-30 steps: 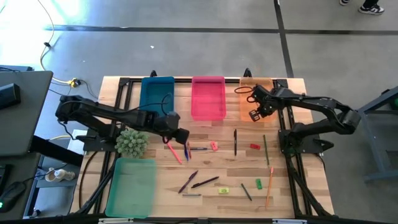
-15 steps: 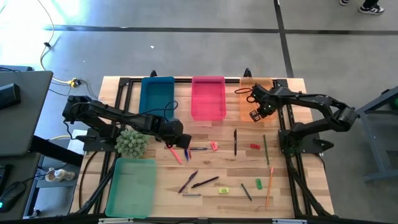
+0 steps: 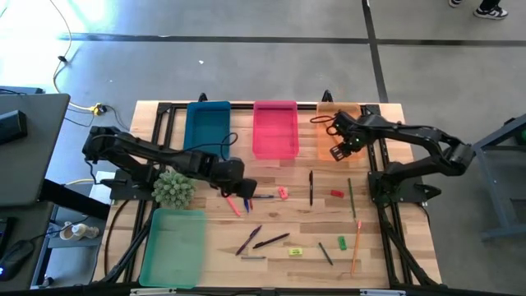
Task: Sort crayons/erasers/pens/pencils in bins
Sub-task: Put the blue pen into the blue bin
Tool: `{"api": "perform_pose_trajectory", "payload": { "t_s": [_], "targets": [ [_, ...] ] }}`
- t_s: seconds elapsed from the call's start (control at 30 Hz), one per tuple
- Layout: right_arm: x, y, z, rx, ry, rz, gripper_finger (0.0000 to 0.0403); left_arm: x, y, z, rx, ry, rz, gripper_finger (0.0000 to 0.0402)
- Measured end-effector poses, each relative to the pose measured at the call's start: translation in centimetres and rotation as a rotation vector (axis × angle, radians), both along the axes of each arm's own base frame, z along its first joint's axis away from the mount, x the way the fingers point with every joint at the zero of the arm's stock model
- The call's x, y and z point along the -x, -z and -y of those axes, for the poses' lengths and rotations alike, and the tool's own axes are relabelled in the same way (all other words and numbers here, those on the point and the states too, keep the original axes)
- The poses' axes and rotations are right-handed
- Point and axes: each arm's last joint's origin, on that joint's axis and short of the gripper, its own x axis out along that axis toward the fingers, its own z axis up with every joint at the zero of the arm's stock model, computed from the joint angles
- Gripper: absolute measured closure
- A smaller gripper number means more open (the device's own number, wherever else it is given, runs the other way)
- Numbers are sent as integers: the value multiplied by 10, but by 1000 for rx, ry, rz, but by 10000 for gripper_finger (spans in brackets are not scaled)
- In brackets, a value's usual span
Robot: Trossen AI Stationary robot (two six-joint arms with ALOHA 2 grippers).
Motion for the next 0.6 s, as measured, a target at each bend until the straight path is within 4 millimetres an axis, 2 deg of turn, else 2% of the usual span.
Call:
{"api": "perform_pose_trajectory", "payload": {
  "t_s": [0.2, 0.3, 0.6],
  "targets": [
    [4, -12, -3, 49, 1, 49, 265, -3, -23, 0, -9, 6, -18, 302],
    [6, -17, -5, 71, 1, 73, 265, -1, -28, 2, -7, 2, -44, 308],
    [11, -26, -9, 102, 29, 118, 265, 9, -23, 1, -94, -121, -163, 323]
  ]
}}
